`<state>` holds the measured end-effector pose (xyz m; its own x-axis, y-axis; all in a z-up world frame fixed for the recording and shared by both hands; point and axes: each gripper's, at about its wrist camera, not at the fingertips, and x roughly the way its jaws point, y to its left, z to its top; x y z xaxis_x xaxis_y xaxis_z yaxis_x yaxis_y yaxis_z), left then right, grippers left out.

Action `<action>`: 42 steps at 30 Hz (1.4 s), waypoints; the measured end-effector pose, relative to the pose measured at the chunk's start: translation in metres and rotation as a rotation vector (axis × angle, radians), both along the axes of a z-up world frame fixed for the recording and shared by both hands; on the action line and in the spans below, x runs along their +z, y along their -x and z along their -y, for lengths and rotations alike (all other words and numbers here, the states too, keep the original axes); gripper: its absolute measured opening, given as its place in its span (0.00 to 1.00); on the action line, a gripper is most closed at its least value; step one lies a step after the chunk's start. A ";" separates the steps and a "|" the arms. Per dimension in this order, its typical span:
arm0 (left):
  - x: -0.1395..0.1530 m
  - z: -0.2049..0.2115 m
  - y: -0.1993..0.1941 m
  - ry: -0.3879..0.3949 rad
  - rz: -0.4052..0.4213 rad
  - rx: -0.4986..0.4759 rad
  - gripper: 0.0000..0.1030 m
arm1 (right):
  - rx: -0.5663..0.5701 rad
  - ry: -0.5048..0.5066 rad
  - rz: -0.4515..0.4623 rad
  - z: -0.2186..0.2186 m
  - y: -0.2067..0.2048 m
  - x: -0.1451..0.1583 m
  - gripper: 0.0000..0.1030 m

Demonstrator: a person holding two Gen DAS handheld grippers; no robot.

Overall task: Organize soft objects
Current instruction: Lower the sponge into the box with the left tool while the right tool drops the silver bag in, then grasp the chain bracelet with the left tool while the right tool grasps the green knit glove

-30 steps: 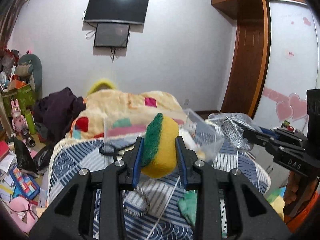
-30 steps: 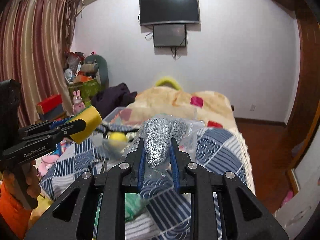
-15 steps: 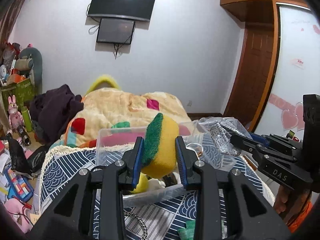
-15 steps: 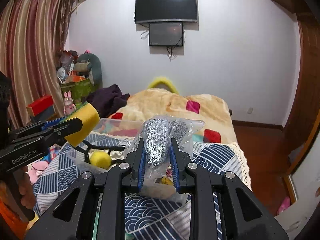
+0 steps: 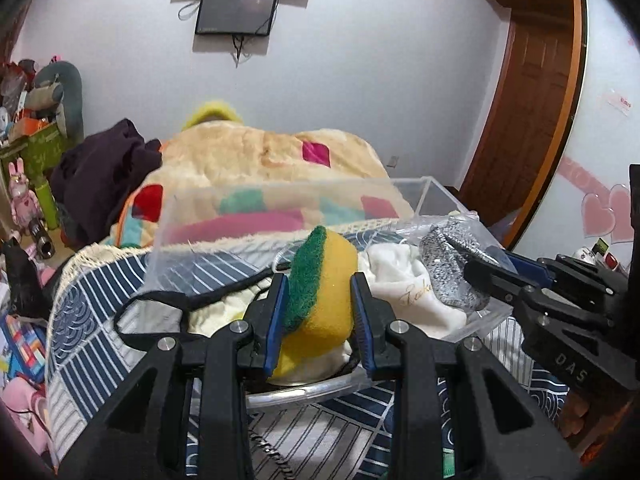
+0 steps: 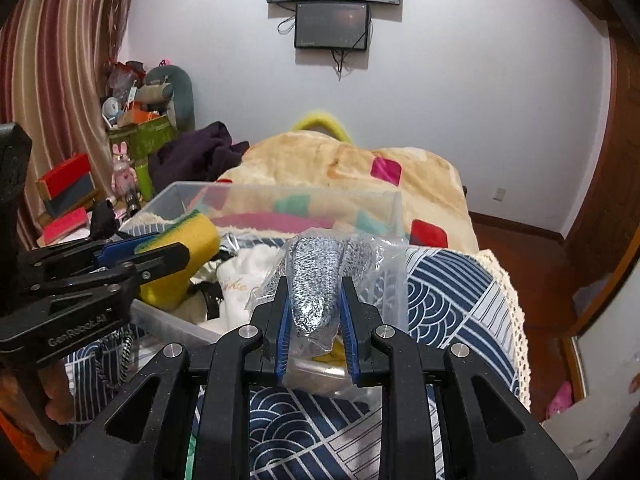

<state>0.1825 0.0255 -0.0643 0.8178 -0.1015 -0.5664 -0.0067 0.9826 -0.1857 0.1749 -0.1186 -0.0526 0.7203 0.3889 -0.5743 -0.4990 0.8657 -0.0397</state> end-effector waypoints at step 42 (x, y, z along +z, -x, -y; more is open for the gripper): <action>-0.003 -0.011 0.110 -0.116 0.026 0.026 0.97 | 0.081 -0.049 0.010 0.002 0.081 -0.009 0.85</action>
<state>0.0725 0.0363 -0.0673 0.8342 -0.0153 -0.5513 -0.0290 0.9970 -0.0715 0.0940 -0.1202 -0.0616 0.6909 0.4732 -0.5466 -0.5671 0.8236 -0.0037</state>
